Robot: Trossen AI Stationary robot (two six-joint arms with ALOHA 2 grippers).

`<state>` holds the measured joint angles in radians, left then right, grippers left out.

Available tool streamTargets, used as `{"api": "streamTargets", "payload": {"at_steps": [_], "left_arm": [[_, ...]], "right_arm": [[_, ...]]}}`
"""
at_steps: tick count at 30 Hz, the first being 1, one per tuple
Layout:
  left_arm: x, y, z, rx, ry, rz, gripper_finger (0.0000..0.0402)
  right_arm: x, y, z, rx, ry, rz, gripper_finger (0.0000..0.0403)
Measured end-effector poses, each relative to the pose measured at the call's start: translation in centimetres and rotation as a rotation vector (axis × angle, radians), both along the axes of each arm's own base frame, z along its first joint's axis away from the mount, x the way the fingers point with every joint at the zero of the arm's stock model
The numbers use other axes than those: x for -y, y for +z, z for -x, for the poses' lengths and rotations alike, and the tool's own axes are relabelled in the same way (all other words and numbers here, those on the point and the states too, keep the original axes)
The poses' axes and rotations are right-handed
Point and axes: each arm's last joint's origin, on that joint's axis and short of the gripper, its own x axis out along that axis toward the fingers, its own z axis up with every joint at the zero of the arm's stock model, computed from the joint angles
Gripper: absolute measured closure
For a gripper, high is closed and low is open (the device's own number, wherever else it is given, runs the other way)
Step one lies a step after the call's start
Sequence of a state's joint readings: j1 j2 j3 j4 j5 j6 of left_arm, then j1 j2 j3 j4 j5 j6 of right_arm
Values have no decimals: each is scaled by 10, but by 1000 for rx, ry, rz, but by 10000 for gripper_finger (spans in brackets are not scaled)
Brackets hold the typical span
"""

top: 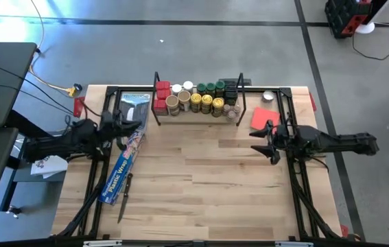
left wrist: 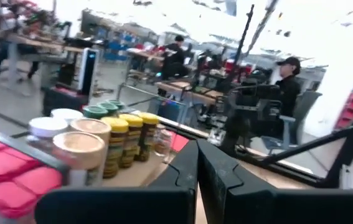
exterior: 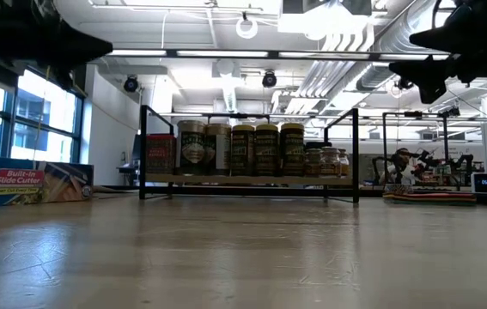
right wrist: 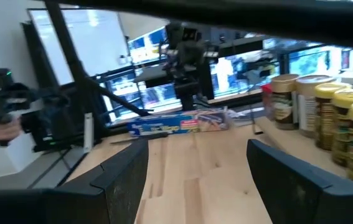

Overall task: Shelf spices
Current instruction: Return to Home Position

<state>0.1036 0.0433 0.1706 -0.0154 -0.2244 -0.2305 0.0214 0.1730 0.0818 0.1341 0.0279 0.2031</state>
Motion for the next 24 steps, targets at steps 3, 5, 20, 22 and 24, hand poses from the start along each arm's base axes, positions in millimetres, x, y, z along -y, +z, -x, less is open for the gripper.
{"api": "streamTargets", "payload": {"at_steps": [3, 5, 20, 22, 24], "left_arm": [[1, -19, -8, 46, -63, -29, 401], [2, -29, -11, 88, -112, -58, 401], [2, -32, -12, 53, -102, -72, 401], [2, -32, -12, 51, -102, -72, 401], [2, -32, -12, 47, -102, -71, 401]], "right_arm": [[-3, 0, 0, 2, -36, 10, 138], [-4, 0, 0, 4, -49, 14, 138], [-14, -1, 2, -12, -36, 96, 138], [-15, -2, 2, -21, -14, 128, 138], [-15, -1, 2, -15, 5, 151, 138]]}}
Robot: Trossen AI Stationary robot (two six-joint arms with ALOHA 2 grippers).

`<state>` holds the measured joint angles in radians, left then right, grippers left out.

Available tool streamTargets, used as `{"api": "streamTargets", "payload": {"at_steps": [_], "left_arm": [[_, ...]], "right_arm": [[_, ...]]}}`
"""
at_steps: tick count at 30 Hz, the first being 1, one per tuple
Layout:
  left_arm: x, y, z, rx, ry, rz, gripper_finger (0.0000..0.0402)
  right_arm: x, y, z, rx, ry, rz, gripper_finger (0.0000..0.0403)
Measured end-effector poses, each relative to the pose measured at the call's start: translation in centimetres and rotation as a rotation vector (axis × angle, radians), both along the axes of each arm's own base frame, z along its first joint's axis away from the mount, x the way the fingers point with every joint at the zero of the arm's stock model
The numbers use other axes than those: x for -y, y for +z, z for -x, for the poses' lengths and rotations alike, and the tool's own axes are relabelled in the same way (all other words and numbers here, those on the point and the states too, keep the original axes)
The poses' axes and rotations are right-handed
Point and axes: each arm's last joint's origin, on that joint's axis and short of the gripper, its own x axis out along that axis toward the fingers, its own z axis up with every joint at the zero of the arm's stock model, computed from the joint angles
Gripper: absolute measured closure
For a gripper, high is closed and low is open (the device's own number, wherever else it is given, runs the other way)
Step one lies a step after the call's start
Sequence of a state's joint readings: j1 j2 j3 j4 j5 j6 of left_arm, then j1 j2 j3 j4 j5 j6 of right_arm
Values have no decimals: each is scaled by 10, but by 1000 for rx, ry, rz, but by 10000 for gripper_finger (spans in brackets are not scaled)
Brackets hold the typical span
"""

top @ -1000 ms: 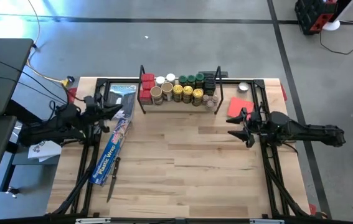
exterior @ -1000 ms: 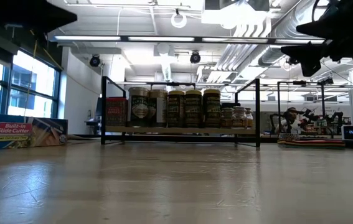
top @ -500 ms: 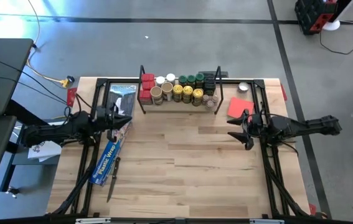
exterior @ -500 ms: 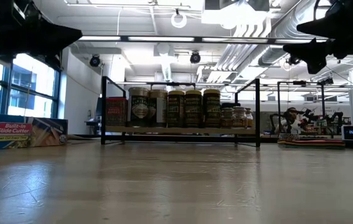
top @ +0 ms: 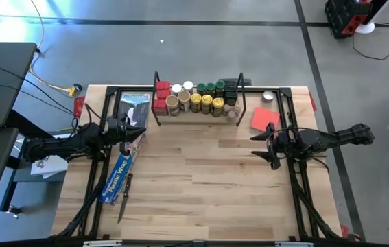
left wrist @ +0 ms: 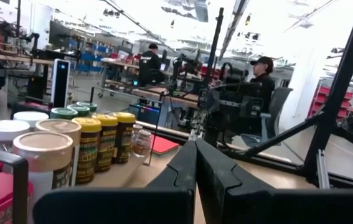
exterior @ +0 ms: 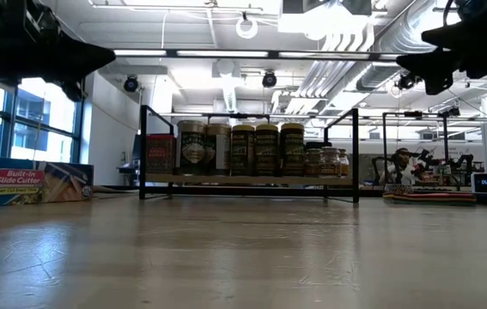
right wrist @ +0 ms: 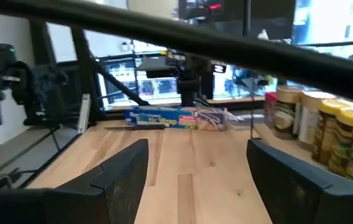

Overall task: Shelf spices
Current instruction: Return to Home Position

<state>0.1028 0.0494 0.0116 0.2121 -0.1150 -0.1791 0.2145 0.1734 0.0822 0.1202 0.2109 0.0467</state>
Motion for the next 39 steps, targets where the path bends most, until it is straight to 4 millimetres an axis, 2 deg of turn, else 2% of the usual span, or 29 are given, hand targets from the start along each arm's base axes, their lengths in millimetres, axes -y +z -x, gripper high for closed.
{"api": "streamTargets", "payload": {"at_steps": [6, 9, 21, 26, 33, 39], "left_arm": [[0, -1, 0, -9, 0, 1, 401], [0, -1, 0, -11, 1, 2, 401], [0, -2, 0, -19, 1, 4, 401], [0, -2, 0, -21, 1, 4, 401], [0, -3, 0, -29, 1, 4, 401], [0, -3, -1, -37, 2, 5, 401]], "right_arm": [[2, -3, -1, -6, 24, 71, 138], [5, -13, -3, 46, -4, 65, 138], [10, -21, -3, -30, -63, 72, 138], [10, -21, -3, -24, -67, 5, 138], [17, -12, 4, 74, -225, -16, 138], [21, -17, 8, 36, -157, -12, 138]]}}
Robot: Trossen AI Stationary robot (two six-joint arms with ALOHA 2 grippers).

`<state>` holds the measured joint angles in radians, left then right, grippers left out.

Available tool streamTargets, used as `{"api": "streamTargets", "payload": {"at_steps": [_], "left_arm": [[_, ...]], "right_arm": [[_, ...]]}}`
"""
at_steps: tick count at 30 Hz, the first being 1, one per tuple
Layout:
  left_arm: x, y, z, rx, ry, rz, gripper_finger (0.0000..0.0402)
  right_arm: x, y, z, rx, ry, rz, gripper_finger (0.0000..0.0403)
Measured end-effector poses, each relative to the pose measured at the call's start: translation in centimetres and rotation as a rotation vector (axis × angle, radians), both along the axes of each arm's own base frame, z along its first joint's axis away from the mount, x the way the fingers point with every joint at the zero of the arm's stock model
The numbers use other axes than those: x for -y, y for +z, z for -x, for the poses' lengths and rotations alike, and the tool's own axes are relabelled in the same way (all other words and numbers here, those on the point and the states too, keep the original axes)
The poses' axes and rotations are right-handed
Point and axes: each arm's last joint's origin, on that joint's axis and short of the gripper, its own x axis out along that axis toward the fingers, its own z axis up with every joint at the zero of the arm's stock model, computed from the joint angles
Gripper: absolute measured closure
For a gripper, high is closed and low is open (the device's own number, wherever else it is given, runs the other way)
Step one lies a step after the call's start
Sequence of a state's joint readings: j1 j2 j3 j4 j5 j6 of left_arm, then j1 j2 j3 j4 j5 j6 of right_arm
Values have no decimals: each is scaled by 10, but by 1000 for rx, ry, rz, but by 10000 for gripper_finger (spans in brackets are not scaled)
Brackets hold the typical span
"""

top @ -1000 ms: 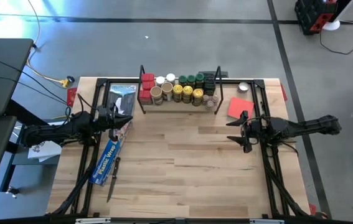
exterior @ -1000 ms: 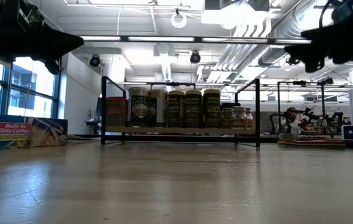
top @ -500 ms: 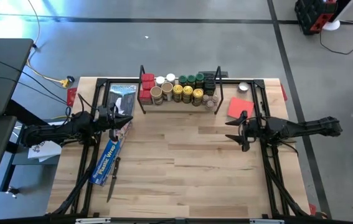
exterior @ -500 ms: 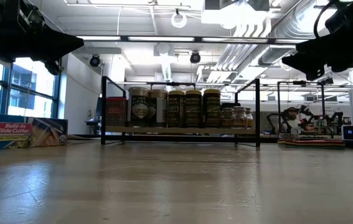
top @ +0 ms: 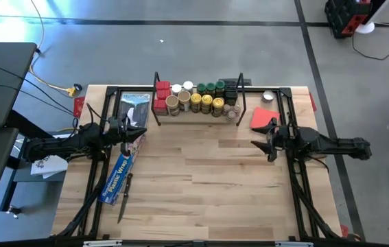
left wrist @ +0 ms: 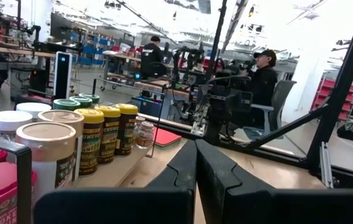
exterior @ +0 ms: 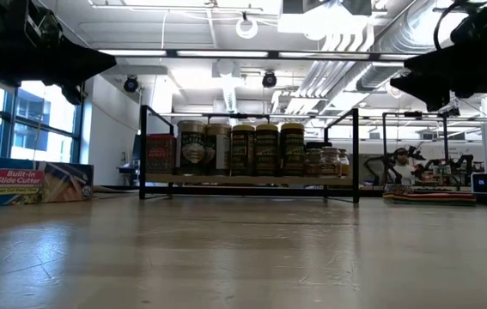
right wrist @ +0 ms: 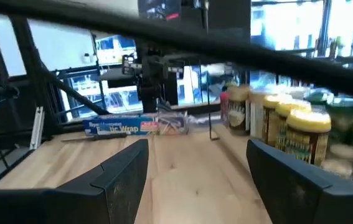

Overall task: Shelf spices
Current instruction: Return to Home Position

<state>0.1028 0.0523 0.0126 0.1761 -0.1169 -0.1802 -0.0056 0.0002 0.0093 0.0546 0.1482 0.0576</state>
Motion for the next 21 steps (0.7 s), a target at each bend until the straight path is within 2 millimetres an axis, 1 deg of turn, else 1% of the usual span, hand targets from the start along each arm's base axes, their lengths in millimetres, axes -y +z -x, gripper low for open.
{"api": "streamTargets", "payload": {"at_steps": [3, 9, 21], "left_arm": [[0, -1, 0, -12, 0, 1, 401], [0, -3, -1, -34, 0, 4, 401], [0, -3, -1, -34, 0, 3, 401]], "right_arm": [[1, -2, 0, -7, 0, -61, 138], [-2, -3, 0, -31, 100, -28, 138], [-2, -4, -1, -34, 94, -43, 138]]}}
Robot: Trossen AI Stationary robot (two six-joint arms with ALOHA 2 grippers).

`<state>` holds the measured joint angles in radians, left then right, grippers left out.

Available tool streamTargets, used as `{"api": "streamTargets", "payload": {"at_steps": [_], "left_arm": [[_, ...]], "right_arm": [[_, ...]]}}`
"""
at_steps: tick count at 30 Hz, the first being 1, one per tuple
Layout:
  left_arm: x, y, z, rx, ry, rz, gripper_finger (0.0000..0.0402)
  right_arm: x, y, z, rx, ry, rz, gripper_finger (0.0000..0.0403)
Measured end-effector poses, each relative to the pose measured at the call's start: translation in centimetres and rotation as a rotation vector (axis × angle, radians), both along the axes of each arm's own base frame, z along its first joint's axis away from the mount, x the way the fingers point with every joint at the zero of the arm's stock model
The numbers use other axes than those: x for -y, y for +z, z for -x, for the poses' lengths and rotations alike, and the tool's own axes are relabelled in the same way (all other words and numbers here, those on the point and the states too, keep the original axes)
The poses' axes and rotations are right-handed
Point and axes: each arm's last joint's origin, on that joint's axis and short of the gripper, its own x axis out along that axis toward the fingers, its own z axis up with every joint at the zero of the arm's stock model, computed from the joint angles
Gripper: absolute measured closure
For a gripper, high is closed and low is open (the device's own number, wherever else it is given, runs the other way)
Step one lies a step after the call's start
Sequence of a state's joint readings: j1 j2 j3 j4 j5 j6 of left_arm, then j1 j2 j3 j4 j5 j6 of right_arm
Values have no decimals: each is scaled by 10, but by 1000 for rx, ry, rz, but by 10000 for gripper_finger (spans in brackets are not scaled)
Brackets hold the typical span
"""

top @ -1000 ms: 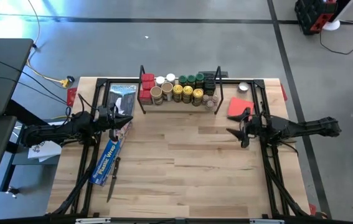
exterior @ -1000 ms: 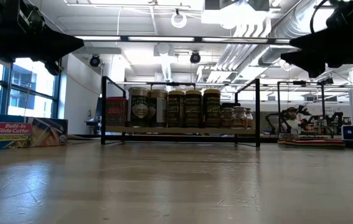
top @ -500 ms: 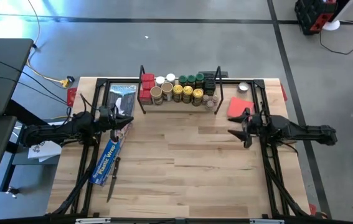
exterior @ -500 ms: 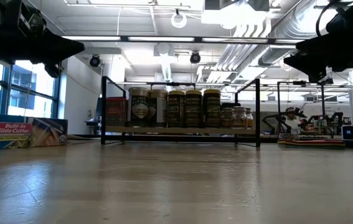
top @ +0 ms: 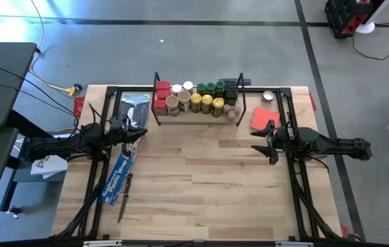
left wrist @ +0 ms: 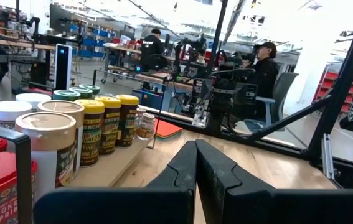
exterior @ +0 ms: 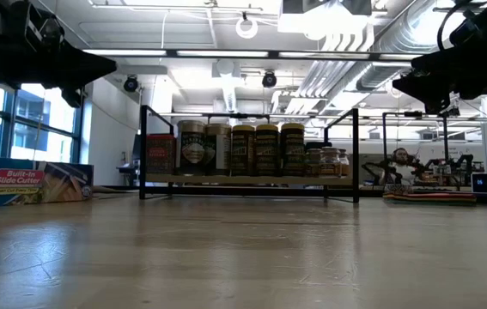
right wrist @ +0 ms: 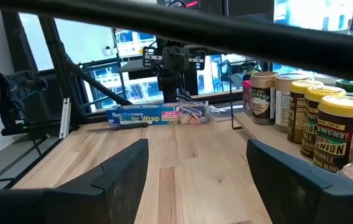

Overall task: Shelf spices
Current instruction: Return to Home Position

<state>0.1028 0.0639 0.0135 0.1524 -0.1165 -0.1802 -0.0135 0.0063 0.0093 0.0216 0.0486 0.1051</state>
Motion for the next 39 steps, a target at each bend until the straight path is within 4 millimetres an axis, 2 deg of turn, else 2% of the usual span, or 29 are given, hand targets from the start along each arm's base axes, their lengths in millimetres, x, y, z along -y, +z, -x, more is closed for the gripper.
{"api": "streamTargets", "payload": {"at_steps": [19, 23, 30, 39], "left_arm": [[0, 0, 2, 8, -2, -5, 401], [-1, -8, 3, -91, -1, -82, 401], [0, -10, 3, -132, -50, -236, 401], [5, -10, 3, -129, -117, -259, 401]], "right_arm": [[0, 0, 0, 0, 0, 0, 138], [0, 0, 0, -1, 1, 1, 138], [0, 0, 0, -3, 1, 0, 138], [0, 0, 0, -4, 1, 0, 138]]}}
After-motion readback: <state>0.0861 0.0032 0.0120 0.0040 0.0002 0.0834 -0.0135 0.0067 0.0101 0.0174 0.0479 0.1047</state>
